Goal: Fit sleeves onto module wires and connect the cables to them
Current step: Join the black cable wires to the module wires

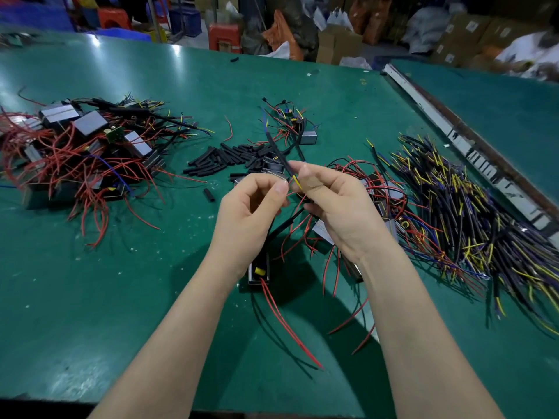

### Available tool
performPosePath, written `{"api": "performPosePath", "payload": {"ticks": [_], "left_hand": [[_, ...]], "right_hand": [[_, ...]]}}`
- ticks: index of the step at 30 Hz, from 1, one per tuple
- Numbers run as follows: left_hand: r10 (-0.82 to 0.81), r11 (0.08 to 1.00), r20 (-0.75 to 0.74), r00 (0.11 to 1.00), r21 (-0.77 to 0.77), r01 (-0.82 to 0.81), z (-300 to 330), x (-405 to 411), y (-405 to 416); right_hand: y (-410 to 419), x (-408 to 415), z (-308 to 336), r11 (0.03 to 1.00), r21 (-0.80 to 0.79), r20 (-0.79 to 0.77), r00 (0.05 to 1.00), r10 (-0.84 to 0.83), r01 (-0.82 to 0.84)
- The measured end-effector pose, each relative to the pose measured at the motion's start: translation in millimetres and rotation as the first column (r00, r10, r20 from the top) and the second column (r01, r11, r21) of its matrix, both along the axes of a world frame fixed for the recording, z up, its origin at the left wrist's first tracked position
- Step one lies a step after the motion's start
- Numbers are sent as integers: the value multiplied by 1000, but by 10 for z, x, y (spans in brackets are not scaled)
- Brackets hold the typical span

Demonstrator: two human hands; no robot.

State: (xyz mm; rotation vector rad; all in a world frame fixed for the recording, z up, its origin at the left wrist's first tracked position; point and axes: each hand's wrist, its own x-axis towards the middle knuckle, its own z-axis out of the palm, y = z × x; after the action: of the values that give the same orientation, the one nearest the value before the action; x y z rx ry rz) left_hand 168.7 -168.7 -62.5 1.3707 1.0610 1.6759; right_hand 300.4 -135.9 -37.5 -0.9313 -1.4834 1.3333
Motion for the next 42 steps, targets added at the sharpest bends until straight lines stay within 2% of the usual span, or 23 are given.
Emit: {"api": "performPosePath", "payload": {"ticks": [4,7,10,13,15,17,19,21,24,27,29,32,34,36,38,42], "left_hand": [[66,994,-239,969,105,-41,-29,-6,-13],[182,967,-420,889,239,-84,-59,-2,-20],[274,932,-502,820,350,-97,-69,2,-19],[349,895,-554,756,437,-94,-73,6,-10],[381,880,-561,735,464,-102,-81,0,2],[351,906,-511,785,397,-147,-81,10,2],[193,978,-365,911,151,-147,-48,17,-3],[19,992,-113,993,-118,-33,5,28,12],[-82,932,238,968,-327,160,79,-11,35],[-146,843,423,894,-420,337,124,-50,18],[-148,807,513,845,-432,403,134,-64,16],[-78,833,517,852,-436,341,148,-48,31],[-39,882,479,877,-396,255,151,-37,33],[-13,931,368,930,-334,145,135,-26,25],[15,956,266,964,-285,64,106,-13,19],[24,962,243,970,-269,44,88,-9,14]], "right_hand": [[-7,5,5,995,-95,101,995,-13,23],[3,30,5,990,-140,179,984,-10,35],[15,111,28,978,-208,197,979,44,-2],[26,189,47,956,-287,144,984,103,-58],[30,181,55,953,-297,69,994,82,-58],[24,149,59,972,-231,-6,999,38,-38],[-1,104,65,998,-66,-5,1000,9,-10],[-14,61,67,990,139,77,996,-50,38],[-31,21,53,930,358,153,978,-142,79],[-38,-15,-9,806,583,220,937,-272,97],[-25,-41,-57,759,642,209,927,-310,109],[11,-66,-92,791,600,177,945,-275,118],[16,-77,-80,865,488,120,973,-198,116],[5,-85,-62,928,350,35,989,-146,125],[-1,-78,-55,942,295,-23,986,-164,163],[2,-73,-49,930,308,-54,980,-193,200]]}}
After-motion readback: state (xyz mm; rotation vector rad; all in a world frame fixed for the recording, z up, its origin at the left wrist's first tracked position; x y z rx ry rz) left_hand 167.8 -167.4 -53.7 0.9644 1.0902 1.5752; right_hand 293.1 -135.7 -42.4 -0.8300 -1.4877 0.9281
